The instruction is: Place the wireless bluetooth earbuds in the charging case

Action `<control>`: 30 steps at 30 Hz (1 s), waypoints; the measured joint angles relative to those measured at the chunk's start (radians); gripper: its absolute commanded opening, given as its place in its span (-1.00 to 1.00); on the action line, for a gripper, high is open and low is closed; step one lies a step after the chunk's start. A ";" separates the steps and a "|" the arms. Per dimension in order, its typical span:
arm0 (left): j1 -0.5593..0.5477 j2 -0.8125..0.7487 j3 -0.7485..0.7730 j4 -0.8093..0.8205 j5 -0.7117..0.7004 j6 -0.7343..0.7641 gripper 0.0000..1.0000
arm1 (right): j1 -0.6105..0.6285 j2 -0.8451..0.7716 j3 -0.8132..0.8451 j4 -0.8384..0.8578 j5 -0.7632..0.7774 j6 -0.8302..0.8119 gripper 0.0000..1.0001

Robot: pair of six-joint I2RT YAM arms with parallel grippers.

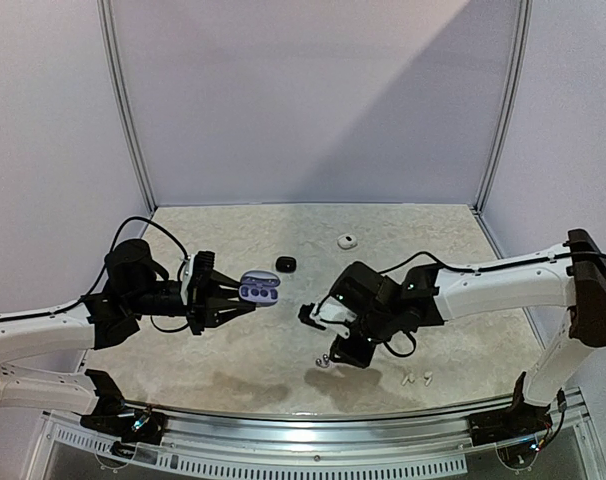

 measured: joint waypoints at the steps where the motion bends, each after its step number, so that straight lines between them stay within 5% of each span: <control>1: 0.000 0.000 0.000 -0.002 0.000 0.001 -1.00 | 0.007 -0.004 -0.018 0.007 -0.003 -0.061 -0.42; 12: 0.000 -0.018 0.000 -0.037 -0.002 0.018 -1.00 | 0.032 0.045 -0.084 0.108 0.039 -0.578 -0.51; 30: 0.010 -0.018 0.000 -0.049 -0.008 0.025 -1.00 | 0.046 0.156 -0.026 0.138 0.057 -0.813 -0.58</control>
